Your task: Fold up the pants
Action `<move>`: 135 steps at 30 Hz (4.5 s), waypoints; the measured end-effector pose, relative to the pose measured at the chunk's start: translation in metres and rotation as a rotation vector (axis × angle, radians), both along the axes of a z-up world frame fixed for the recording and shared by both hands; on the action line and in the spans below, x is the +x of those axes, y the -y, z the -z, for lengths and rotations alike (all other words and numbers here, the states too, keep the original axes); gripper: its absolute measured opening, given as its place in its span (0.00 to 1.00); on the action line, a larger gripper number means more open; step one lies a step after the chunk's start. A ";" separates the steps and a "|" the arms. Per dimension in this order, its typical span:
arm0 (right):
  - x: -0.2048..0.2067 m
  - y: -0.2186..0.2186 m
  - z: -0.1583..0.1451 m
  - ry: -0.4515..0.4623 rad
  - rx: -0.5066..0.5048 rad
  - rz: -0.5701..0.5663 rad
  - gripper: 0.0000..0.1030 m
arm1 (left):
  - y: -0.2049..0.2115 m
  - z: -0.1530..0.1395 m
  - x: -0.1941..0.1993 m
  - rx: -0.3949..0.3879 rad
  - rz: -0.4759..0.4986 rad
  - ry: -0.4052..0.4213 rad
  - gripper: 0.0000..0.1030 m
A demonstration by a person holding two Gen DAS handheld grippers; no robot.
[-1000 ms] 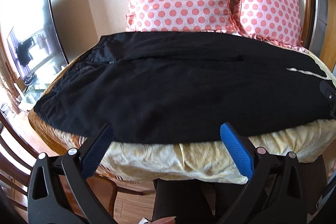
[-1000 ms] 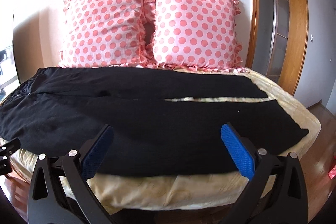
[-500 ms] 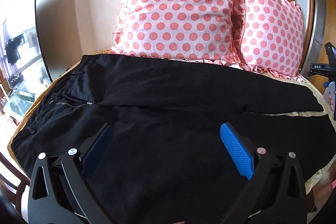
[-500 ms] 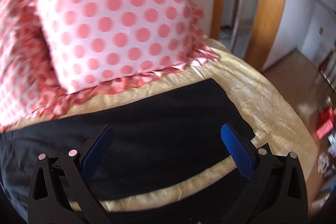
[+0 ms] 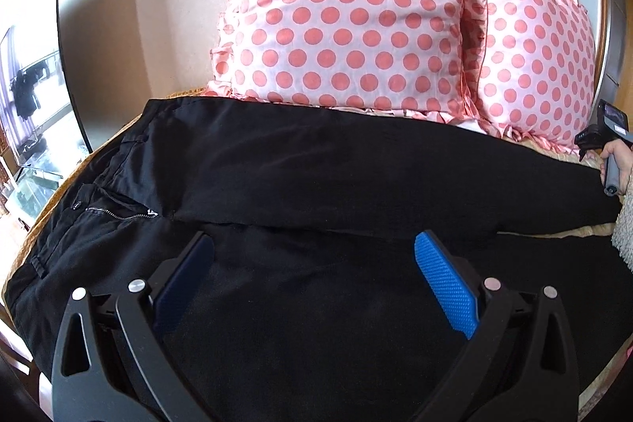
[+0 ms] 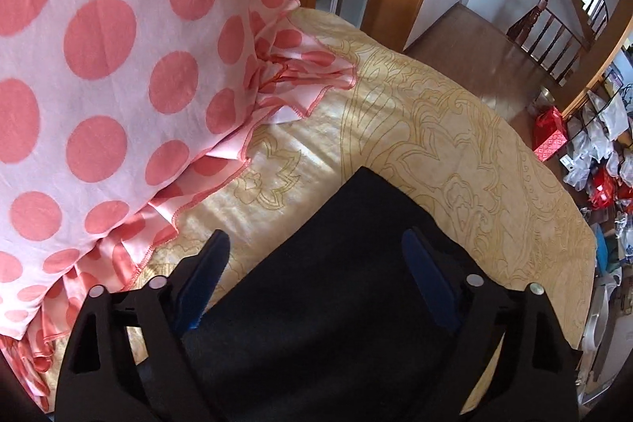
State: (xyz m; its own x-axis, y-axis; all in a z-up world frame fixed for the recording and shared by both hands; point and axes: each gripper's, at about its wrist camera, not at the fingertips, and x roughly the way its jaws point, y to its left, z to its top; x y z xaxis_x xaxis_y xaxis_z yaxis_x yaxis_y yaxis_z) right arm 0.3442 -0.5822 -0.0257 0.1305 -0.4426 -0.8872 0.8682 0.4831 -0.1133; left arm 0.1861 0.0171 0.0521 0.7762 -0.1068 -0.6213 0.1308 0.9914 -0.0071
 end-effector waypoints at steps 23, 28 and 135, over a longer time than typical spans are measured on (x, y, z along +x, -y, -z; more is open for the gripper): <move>-0.151 -0.041 -0.029 0.427 0.099 -0.174 0.05 | -0.025 -0.011 -0.024 -0.112 0.008 0.021 0.98; -0.230 -0.068 -0.030 0.506 0.129 -0.188 0.05 | -0.036 -0.018 -0.024 -0.172 0.015 0.006 0.98; -0.319 -0.111 0.003 0.854 0.625 -0.295 0.04 | -0.155 -0.010 -0.100 -0.379 -0.314 0.033 0.81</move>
State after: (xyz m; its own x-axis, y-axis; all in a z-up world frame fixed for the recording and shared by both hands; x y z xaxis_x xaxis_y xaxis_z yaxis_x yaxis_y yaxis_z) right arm 0.0252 -0.4714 -0.0282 0.8350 0.2030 -0.5114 0.3854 0.4477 0.8069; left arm 0.0856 0.1717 0.0618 0.8255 -0.0783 -0.5589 -0.1677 0.9116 -0.3753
